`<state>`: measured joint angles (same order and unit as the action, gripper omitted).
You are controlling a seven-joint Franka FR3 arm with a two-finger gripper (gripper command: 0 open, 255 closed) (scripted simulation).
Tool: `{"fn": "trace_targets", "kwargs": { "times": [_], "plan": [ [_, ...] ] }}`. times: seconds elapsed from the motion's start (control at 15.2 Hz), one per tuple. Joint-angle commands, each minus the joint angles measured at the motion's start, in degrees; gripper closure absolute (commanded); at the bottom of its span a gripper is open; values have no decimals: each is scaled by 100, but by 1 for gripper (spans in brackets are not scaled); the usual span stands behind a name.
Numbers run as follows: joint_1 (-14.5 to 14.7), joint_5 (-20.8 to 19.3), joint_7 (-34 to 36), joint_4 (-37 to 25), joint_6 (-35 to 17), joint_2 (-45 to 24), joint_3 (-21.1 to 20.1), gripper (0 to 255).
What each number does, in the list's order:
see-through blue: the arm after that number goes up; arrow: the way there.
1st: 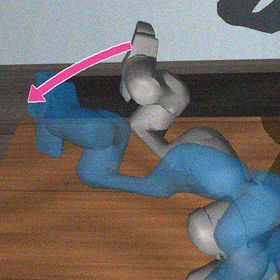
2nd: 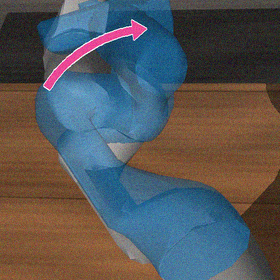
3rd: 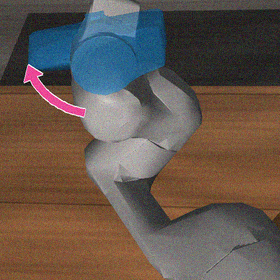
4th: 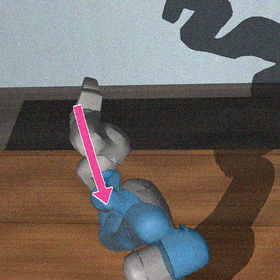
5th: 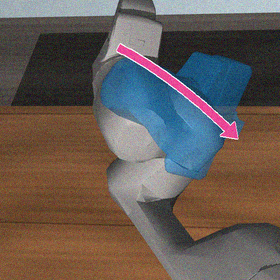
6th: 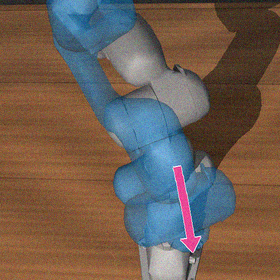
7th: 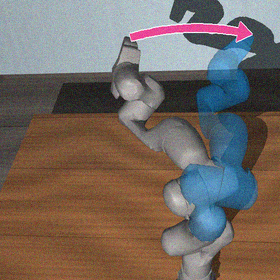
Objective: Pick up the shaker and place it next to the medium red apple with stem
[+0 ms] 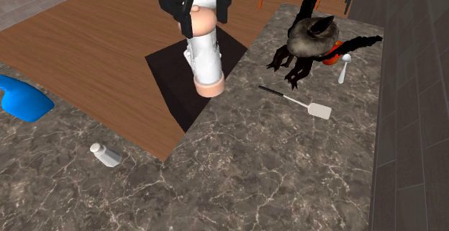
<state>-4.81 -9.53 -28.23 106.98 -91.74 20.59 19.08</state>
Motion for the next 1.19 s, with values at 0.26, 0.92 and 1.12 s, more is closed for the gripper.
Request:
{"fn": "trace_targets", "kwargs": {
  "times": [0.26,0.92,1.12],
  "plan": [
    [180,36,885,691,69,659,-681,255],
    [558,453,2288,1346,125,1217,-1798,255],
    [684,619,2706,1421,126,1263,-2137,255]
  ]
}}
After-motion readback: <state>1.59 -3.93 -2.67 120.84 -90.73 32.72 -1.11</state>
